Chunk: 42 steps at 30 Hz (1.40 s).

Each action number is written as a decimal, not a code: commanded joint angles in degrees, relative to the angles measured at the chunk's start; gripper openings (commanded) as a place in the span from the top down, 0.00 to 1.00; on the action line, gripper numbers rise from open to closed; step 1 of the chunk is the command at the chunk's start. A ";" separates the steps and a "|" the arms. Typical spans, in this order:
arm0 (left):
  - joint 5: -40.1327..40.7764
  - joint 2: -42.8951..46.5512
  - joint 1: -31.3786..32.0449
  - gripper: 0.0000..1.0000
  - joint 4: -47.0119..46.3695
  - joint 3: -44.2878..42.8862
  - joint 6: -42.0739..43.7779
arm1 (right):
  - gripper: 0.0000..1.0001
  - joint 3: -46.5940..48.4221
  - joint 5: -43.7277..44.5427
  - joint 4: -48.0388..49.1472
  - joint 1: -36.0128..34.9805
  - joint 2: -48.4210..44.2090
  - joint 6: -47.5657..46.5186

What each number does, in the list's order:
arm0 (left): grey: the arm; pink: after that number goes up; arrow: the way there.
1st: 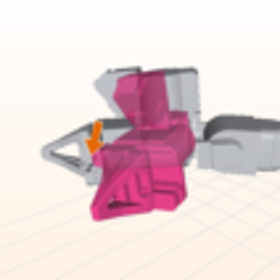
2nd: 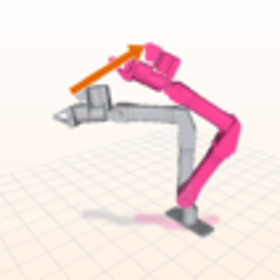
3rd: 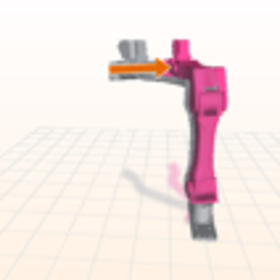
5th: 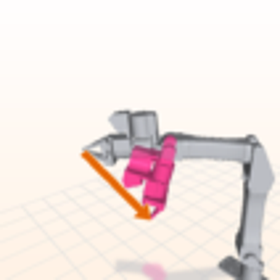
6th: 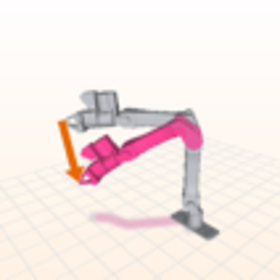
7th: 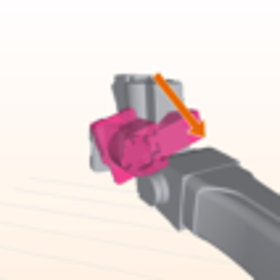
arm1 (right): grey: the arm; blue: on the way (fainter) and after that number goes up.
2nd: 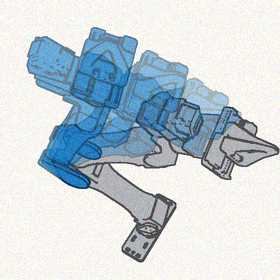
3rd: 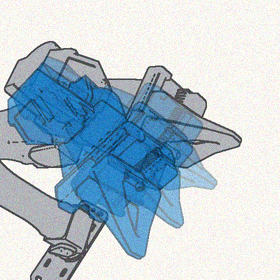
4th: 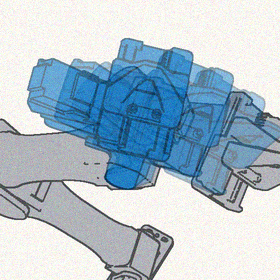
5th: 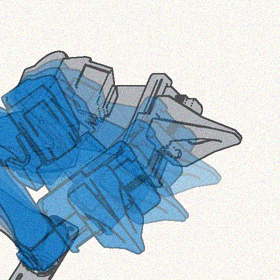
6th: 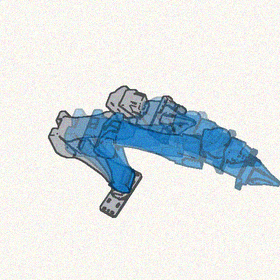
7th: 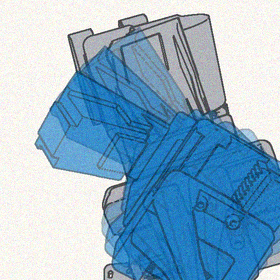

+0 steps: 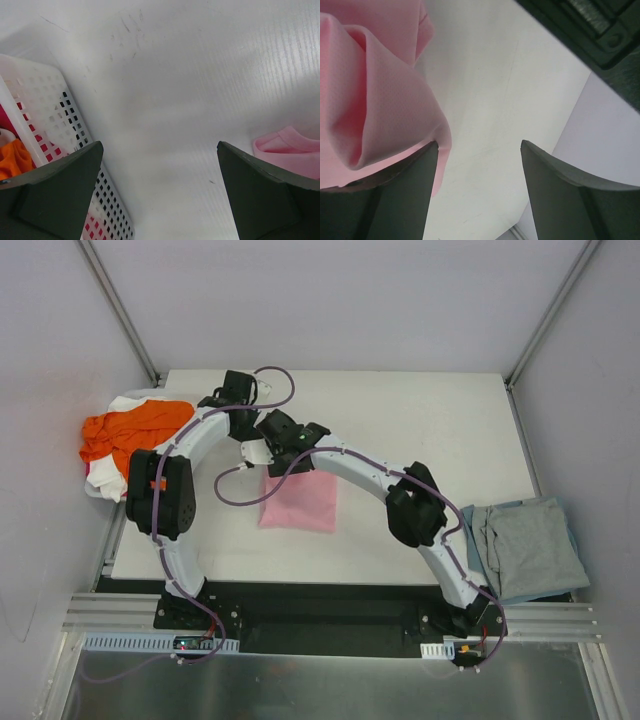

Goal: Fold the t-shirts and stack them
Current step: Fold the tshirt

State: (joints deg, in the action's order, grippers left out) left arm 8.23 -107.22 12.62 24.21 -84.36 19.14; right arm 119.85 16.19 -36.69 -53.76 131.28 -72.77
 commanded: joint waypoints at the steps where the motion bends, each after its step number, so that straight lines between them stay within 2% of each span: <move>1: 1.97 4.65 -0.67 0.01 -0.56 -0.81 0.73 | 0.30 -3.57 2.79 -0.40 -0.82 -7.95 3.59; 6: 1.44 6.41 -0.67 0.01 -0.48 -0.55 0.73 | 0.30 -8.92 6.30 -2.16 -3.54 -15.25 6.06; 11: 0.56 8.25 -0.67 0.01 -0.48 0.60 0.73 | 0.30 -12.98 5.35 -5.48 -5.65 -20.89 9.74; 27: 1.00 7.47 -0.67 0.01 -0.56 -0.02 0.64 | 0.30 -18.51 2.71 -5.41 -9.79 -20.98 11.69; 42: 1.00 4.83 -0.76 0.01 -0.92 -0.90 -0.15 | 0.30 -17.02 -1.33 -4.89 -10.05 -15.89 11.51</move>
State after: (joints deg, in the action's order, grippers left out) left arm 8.16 -102.21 12.62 24.25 -83.72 19.11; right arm 101.34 16.51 -42.24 -63.53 115.31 -62.13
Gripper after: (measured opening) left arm 0.993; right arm 0.704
